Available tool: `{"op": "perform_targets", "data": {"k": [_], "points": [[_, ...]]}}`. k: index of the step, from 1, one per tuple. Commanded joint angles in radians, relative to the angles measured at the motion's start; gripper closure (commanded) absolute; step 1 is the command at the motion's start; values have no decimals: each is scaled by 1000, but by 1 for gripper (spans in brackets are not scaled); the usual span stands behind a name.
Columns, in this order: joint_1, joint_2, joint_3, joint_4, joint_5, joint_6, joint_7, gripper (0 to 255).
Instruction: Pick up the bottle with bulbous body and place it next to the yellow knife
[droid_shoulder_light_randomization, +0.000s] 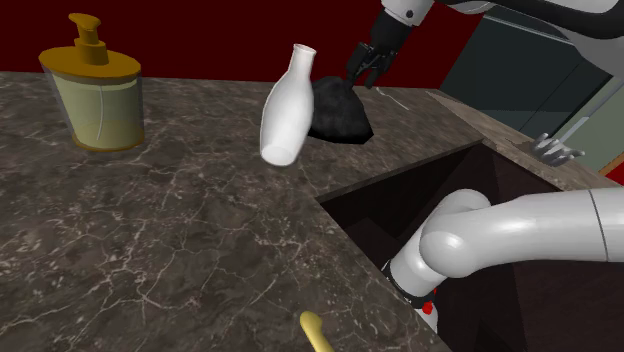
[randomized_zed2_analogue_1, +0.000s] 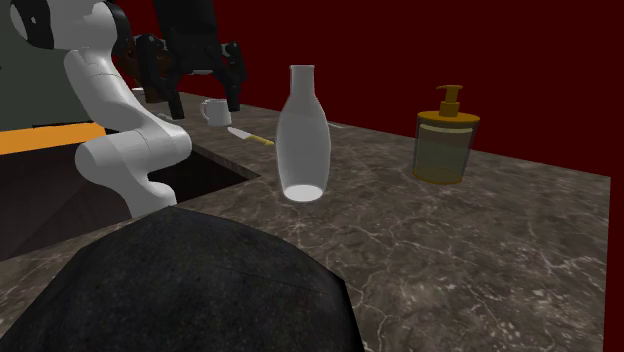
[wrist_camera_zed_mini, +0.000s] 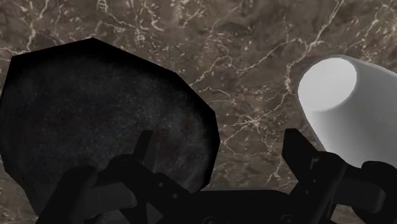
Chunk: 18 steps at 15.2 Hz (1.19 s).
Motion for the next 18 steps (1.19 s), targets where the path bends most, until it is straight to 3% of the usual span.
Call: {"op": "perform_targets", "data": {"k": [1, 15, 18], "points": [[0, 0, 0, 0, 0, 0, 0, 0], [57, 240, 268, 378, 105, -162, 332, 0], [59, 237, 271, 351, 106, -138, 336, 0]]}}
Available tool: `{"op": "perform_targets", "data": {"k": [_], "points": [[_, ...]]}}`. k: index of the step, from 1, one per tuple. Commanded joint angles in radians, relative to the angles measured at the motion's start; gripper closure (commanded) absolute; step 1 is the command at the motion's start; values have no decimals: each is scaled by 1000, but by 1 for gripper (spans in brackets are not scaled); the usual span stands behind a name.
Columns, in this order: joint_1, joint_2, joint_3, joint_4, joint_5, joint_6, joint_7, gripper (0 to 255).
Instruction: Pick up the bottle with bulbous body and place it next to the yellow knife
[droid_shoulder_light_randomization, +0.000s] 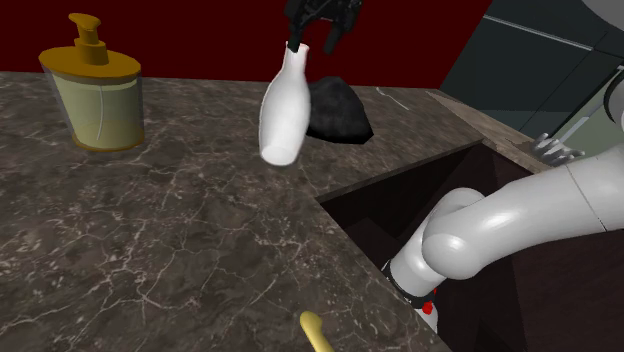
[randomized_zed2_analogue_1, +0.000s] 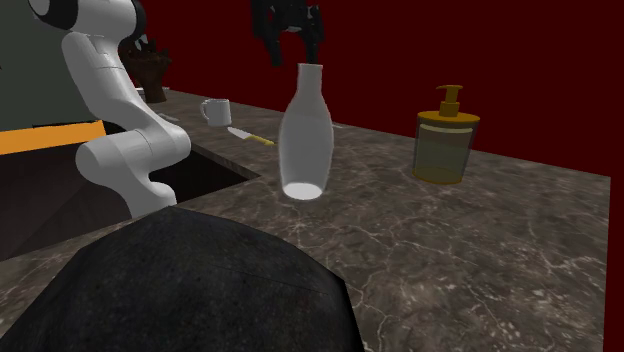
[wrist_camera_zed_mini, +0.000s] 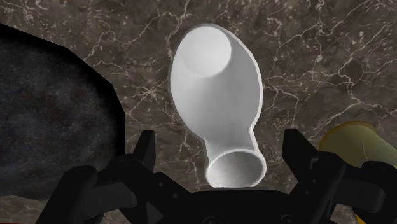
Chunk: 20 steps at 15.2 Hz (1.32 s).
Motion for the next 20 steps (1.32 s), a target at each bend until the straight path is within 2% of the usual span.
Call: {"op": "perform_targets", "data": {"k": [1, 5, 13, 14, 20], "points": [[1, -2, 2, -24, 1, 21, 2, 0], [2, -14, 2, -96, 4, 83, 0, 0], [2, -14, 3, -96, 4, 82, 0, 0], [2, -14, 3, -96, 4, 82, 0, 255], [2, -14, 2, -96, 4, 82, 0, 255]]}}
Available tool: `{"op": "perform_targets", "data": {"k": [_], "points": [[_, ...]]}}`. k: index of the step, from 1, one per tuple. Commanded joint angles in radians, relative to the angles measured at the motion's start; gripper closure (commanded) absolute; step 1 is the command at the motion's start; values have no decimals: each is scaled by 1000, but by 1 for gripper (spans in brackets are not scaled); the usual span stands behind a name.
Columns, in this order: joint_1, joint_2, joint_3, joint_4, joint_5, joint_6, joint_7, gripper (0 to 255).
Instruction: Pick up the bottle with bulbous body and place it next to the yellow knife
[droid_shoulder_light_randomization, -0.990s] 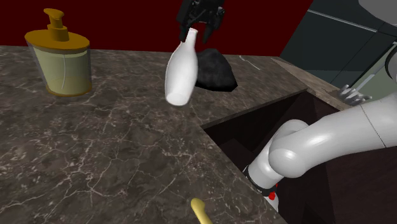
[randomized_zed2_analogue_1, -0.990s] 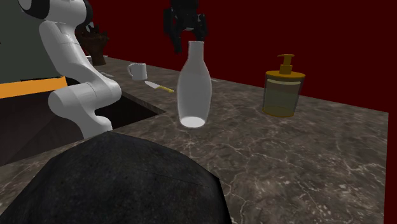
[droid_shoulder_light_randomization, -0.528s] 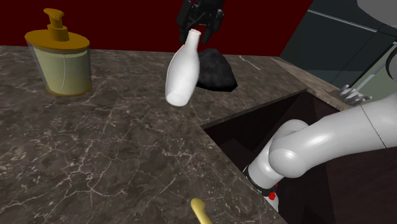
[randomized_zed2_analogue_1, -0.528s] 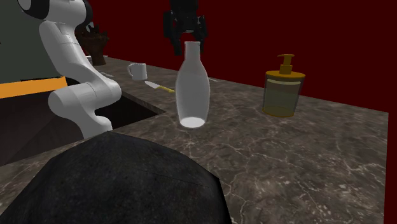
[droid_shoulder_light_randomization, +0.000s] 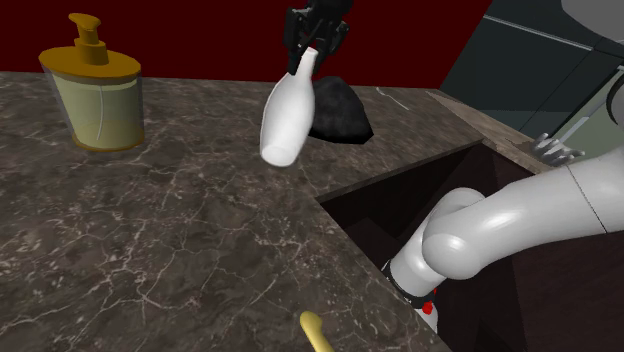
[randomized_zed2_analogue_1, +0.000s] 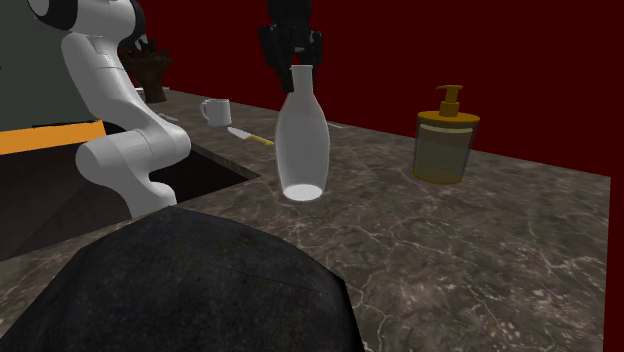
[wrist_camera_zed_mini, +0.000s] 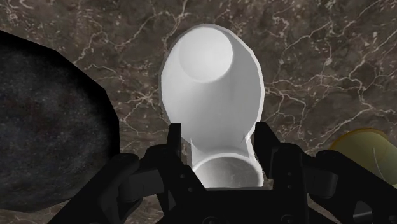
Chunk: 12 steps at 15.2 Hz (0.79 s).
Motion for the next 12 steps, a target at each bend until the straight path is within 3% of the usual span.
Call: {"op": "perform_targets", "data": {"k": [1, 12], "points": [[0, 0, 0, 0, 0, 0, 0, 255], [-7, 48, -1, 165, -9, -118, 2, 255]]}}
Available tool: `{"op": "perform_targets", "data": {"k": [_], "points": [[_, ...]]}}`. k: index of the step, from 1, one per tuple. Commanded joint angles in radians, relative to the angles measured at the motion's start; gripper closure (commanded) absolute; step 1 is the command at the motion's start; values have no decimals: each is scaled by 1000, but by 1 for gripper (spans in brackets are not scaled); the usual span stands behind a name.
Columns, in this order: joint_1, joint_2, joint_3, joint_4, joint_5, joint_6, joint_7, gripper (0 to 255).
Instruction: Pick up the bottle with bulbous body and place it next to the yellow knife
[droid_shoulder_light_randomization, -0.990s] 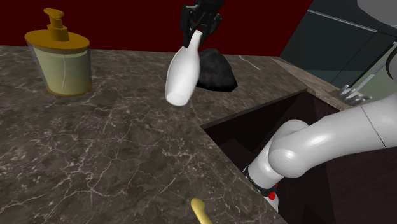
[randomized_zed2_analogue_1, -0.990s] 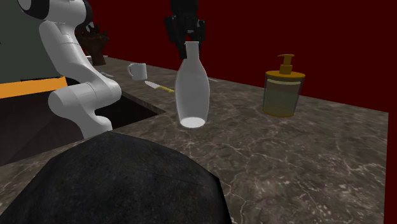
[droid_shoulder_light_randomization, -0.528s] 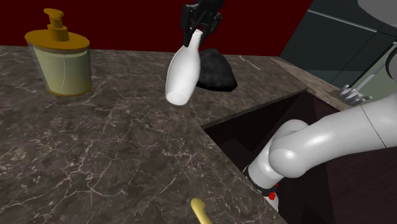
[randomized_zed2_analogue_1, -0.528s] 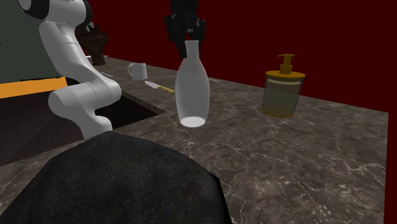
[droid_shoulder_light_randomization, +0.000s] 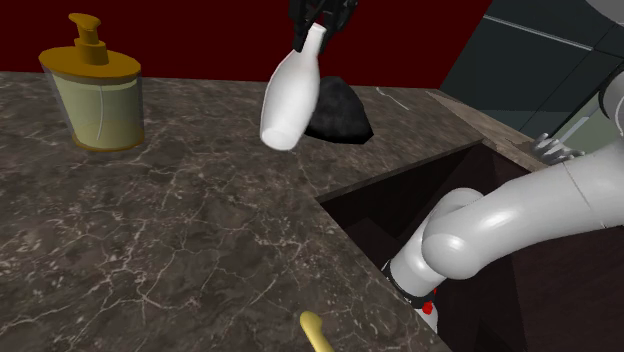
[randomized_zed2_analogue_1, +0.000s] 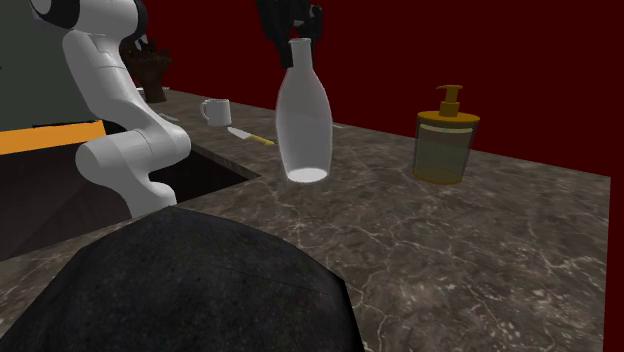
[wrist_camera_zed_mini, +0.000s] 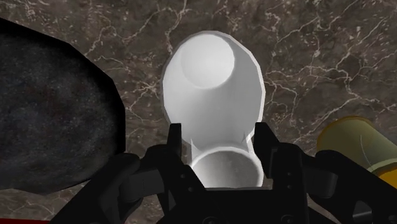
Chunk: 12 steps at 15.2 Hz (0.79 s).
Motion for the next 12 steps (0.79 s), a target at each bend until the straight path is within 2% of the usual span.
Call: {"op": "perform_targets", "data": {"k": [1, 7, 12], "points": [[-1, 14, 1, 42, -2, -28, 1, 255], [-5, 53, 3, 156, -9, -103, 4, 255], [26, 24, 91, 149, 19, -122, 122, 255]]}}
